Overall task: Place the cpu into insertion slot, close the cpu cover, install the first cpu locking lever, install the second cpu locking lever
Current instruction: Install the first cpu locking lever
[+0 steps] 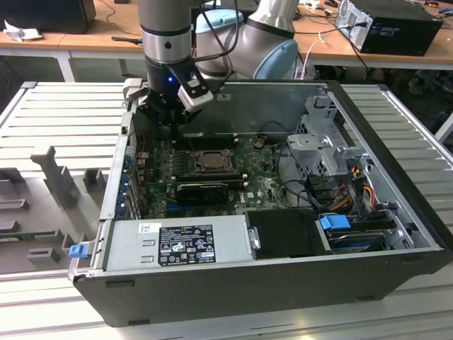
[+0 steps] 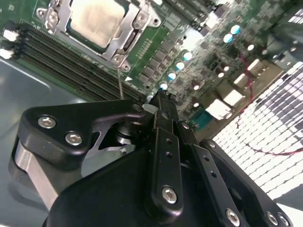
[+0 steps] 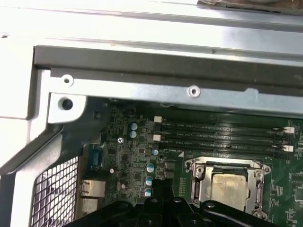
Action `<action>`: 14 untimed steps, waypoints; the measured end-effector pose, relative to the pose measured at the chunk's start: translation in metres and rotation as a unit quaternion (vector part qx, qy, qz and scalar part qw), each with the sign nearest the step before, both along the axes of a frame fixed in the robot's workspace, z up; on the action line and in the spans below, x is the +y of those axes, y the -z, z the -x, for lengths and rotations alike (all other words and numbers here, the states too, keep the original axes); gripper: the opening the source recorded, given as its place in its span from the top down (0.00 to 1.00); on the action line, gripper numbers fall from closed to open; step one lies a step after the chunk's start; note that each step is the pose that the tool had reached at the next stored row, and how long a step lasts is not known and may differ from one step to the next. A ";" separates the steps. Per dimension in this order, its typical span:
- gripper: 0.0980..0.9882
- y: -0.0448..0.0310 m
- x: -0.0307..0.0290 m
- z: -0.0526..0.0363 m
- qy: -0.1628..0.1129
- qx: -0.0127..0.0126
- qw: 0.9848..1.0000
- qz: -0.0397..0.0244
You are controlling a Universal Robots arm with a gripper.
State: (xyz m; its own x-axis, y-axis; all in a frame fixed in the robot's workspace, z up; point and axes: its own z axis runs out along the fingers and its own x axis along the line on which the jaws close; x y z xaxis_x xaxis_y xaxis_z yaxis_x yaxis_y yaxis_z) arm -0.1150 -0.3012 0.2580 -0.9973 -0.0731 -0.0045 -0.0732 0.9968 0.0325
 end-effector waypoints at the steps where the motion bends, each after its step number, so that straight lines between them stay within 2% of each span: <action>1: 0.99 0.0003 0.0019 -0.0012 0.000 0.000 1.000 0.000; 4: 0.99 0.0014 0.0066 -0.0095 0.000 0.000 1.000 0.000; 8: 0.99 0.0020 0.0079 -0.0196 0.001 0.000 1.000 0.000; 14: 0.99 0.0020 0.0079 -0.0241 0.002 0.000 1.000 0.000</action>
